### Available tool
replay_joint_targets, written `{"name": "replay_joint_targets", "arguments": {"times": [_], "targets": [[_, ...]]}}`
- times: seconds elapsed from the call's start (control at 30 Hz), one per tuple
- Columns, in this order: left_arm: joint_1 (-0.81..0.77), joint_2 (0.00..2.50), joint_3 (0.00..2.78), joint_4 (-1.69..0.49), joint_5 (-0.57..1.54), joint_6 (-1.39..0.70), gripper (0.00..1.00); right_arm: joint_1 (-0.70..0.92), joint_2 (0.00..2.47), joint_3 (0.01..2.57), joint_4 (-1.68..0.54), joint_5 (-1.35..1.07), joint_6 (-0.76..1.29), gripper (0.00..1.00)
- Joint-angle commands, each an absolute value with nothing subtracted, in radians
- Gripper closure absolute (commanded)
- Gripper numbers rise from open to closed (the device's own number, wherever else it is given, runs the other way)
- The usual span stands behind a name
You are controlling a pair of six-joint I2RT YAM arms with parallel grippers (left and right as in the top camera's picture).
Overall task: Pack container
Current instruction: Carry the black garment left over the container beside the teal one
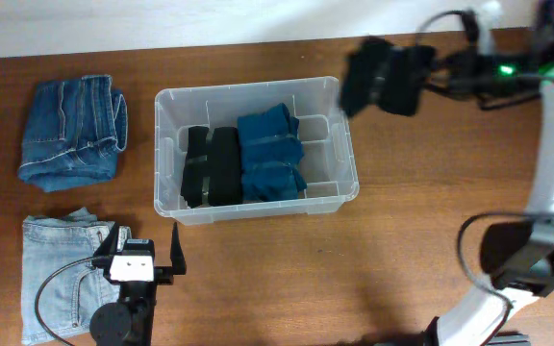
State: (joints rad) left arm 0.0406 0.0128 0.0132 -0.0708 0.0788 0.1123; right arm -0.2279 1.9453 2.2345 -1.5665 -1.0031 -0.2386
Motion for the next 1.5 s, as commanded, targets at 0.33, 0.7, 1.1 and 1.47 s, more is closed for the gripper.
{"name": "replay_joint_targets", "arguments": {"times": [0.33, 0.7, 1.1, 1.47], "targets": [[0.042, 0.007, 0.009, -0.072, 0.09, 0.122, 0.01, 0.2, 1.922, 2.278, -1.513, -0.189, 0.144, 0.96], [0.042, 0.007, 0.009, -0.073, 0.09, 0.122, 0.01, 0.313, 1.951, 2.27, -1.51, -0.105, 0.245, 0.96], [0.042, 0.007, 0.009, -0.073, 0.09, 0.122, 0.01, 0.411, 1.995, 2.266, -1.514, 0.142, 0.331, 0.96], [0.042, 0.007, 0.009, -0.073, 0.09, 0.122, 0.01, 0.494, 2.074, 2.265, -1.5, 0.252, 0.358, 0.96]]}}
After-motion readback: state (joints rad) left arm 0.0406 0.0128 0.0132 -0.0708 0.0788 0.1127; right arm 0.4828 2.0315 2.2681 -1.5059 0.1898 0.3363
